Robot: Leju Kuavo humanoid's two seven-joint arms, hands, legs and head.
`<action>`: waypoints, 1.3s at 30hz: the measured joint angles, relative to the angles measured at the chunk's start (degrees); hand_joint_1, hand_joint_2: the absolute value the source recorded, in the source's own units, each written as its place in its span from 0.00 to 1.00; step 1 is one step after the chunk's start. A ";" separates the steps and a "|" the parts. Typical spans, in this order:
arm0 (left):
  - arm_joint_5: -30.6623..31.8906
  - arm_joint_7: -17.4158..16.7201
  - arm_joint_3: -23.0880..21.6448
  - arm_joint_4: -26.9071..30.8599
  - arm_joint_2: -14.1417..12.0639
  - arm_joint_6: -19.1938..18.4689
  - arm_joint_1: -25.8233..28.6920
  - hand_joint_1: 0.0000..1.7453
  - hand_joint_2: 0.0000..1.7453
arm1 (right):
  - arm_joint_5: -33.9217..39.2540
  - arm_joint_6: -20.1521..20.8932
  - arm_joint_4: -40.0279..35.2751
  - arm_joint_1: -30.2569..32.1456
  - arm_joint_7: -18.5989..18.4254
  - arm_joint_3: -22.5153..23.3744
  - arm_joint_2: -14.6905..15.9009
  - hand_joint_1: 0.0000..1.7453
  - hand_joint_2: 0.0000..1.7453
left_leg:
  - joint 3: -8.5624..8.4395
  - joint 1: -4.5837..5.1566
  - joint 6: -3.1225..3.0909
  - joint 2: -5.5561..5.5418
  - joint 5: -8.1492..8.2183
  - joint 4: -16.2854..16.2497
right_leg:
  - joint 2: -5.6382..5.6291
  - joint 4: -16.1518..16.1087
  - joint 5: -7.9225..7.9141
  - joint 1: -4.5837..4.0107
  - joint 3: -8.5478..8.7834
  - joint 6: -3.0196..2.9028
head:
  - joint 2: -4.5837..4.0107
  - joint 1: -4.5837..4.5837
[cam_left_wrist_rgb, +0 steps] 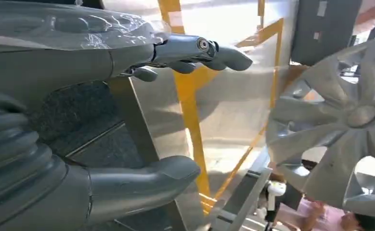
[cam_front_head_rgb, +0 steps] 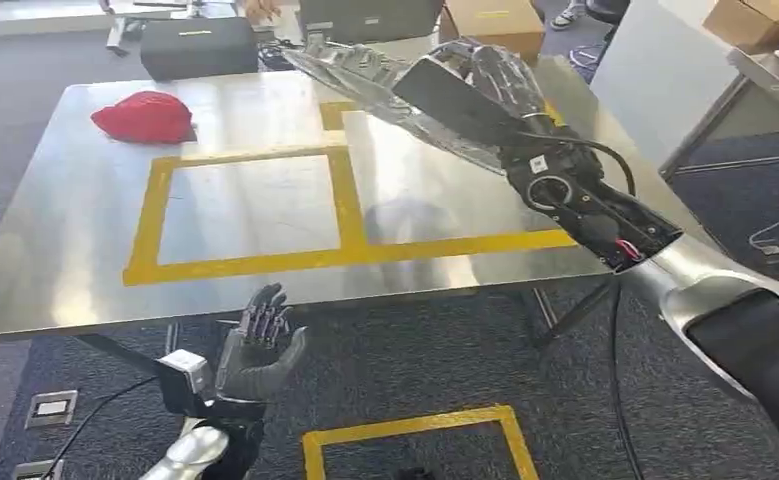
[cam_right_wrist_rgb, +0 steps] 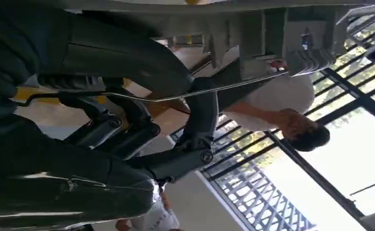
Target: Take the parts from the cabinet and place them on the table.
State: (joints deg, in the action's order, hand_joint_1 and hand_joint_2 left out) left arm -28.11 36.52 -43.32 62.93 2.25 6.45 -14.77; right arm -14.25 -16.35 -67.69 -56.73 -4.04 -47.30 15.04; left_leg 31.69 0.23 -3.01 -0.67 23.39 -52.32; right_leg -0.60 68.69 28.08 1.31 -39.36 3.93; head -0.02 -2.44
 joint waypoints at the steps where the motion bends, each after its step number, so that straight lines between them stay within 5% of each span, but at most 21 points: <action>1: 0.02 0.00 0.00 0.00 0.07 0.00 -0.03 0.00 1.00 | 0.00 0.00 -0.04 -0.17 0.00 0.00 0.00 1.00 1.00 | -0.25 -0.16 0.27 -0.10 0.58 -0.56 | 0.15 -5.76 -4.08 0.21 2.05 0.23 | 0.00 -0.13; 2: 0.09 0.00 0.00 0.00 0.18 0.00 -0.13 0.00 1.00 | 0.00 0.04 -0.09 -0.46 -0.02 0.07 0.00 1.00 1.00 | -0.31 -0.27 0.62 -0.13 1.18 -1.26 | 0.38 -11.16 -6.79 0.40 3.53 0.53 | 0.00 -0.33; 3: 0.11 0.02 0.00 0.02 0.17 0.04 -0.14 0.00 1.00 | 0.00 0.07 -0.11 -0.65 -0.02 0.11 -0.02 1.00 1.00 | 0.08 -0.02 0.99 -0.18 1.46 -1.44 | 0.33 -11.09 -5.50 -0.14 4.56 0.67 | 0.00 -0.35; 8: 0.20 0.02 -0.07 0.07 0.17 0.22 -0.31 0.00 1.00 | -0.04 0.24 -0.48 -1.38 -0.09 0.13 -0.04 1.00 1.00 | 1.61 0.03 2.12 -0.10 2.43 -3.21 | -0.03 -12.86 -3.92 0.32 5.42 -1.32 | 0.00 -0.20; 9: 0.26 0.04 -0.07 0.07 0.20 0.22 -0.41 0.00 1.00 | -0.04 0.31 -0.55 -1.44 -0.11 0.20 -0.04 1.00 1.00 | 2.34 0.04 2.63 0.19 3.54 -5.15 | -0.04 -12.91 -3.80 0.36 5.51 -1.72 | 0.00 0.26; 11: 0.26 0.07 -0.07 0.07 0.09 0.24 -0.30 0.00 1.00 | -0.07 0.31 -0.48 -1.20 -0.13 0.20 -0.04 1.00 1.00 | 6.36 -0.35 3.35 0.36 7.67 -14.24 | 0.01 -13.00 -3.52 0.35 5.93 -2.22 | 0.00 1.00; 13: 0.26 0.07 -0.09 0.02 0.02 0.24 -0.06 0.00 1.00 | -0.07 0.35 -0.48 -0.54 -0.15 0.07 -0.04 1.00 1.00 | 10.30 -0.43 3.46 0.37 9.17 -21.33 | -0.04 -12.99 -3.15 0.21 6.48 -2.46 | 0.00 1.61; 15: 0.26 0.07 -0.11 0.02 0.02 0.24 -0.05 0.00 1.00 | -0.04 0.31 -0.48 -0.40 -0.29 0.07 -0.04 1.00 1.00 | 10.10 -0.38 2.83 0.35 4.75 -18.04 | -0.19 -12.99 -2.75 0.01 7.07 -2.53 | 0.00 1.88; 17: 0.26 0.07 -0.11 0.02 0.07 0.15 -0.18 0.00 1.00 | -0.04 0.13 -0.57 -0.90 -0.33 0.09 -0.11 1.00 1.00 | 6.72 0.00 1.42 0.30 -2.22 -7.79 | -0.38 -13.00 -2.38 -0.30 7.69 -2.52 | 0.02 2.03; 18: 0.24 0.07 -0.11 0.02 0.07 0.09 -0.29 0.00 1.00 | -0.07 0.04 -0.63 -1.17 -0.35 0.11 -0.11 1.00 1.00 | 5.66 0.30 0.51 0.27 -2.38 -5.08 | -0.43 -13.36 -2.27 -0.09 7.85 -2.47 | 0.00 1.86; 20: 0.24 0.09 -0.15 0.00 0.15 -0.04 -0.34 0.00 1.00 | -0.07 -0.22 -0.63 -1.93 -0.48 0.07 -0.18 1.00 1.00 | 5.01 0.75 0.57 0.32 -2.98 -3.92 | -0.60 -13.31 -2.39 -0.25 7.40 -1.88 | 0.00 1.88; 21: 0.22 0.09 -0.15 0.00 0.19 -0.15 -0.42 0.00 1.00 | -0.18 -0.28 -0.63 -2.04 -0.70 0.07 -0.17 1.00 1.00 | 4.53 0.55 2.08 0.23 -1.86 -2.93 | -0.54 -13.08 -2.30 -0.17 7.29 -2.01 | 0.00 2.07; 22: 0.17 0.11 -0.15 0.00 0.20 -0.18 -0.53 0.00 1.00 | -0.22 -0.35 -0.63 -2.26 -0.79 0.09 -0.17 1.00 1.00 | 4.43 0.47 2.89 0.10 -1.38 -2.42 | -0.35 -12.73 -2.12 -0.20 7.06 -1.96 | 0.00 2.01; 23: 0.15 0.09 -0.15 0.00 0.24 -0.20 -0.54 0.00 1.00 | -0.26 -0.39 -0.63 -2.40 -0.90 0.11 -0.17 1.00 1.00 | 4.55 0.46 2.46 0.03 -1.38 -2.67 | -0.26 -12.97 -2.18 -0.22 7.04 -1.92 | 0.02 1.66; 29: 0.17 0.13 -0.20 -0.11 0.24 -0.33 -0.62 0.00 1.00 | -0.44 -0.96 -0.61 -3.16 -1.27 0.07 -0.37 1.00 1.00 | 4.66 0.49 2.20 -0.26 -1.36 -2.70 | -0.01 -13.47 -2.27 -0.21 7.31 -1.79 | 0.00 0.98; 39: 0.07 0.39 -0.79 -0.37 0.72 -0.83 -0.95 0.00 1.00 | -5.31 -7.57 2.23 -7.07 -1.44 0.02 -1.22 1.00 1.00 | 4.70 0.52 1.65 -0.27 -1.68 -2.71 | 0.02 -13.64 -2.71 -0.20 7.34 -1.44 | 0.00 0.98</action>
State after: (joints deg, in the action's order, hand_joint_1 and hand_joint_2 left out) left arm -28.04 36.92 -44.11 62.56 2.97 5.62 -15.73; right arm -19.56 -23.91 -65.46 -63.81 -5.49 -47.28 13.81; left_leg 36.39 0.75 -1.36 -0.94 21.71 -55.03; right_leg -0.59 55.04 25.37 1.11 -32.02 2.49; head -0.02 -1.46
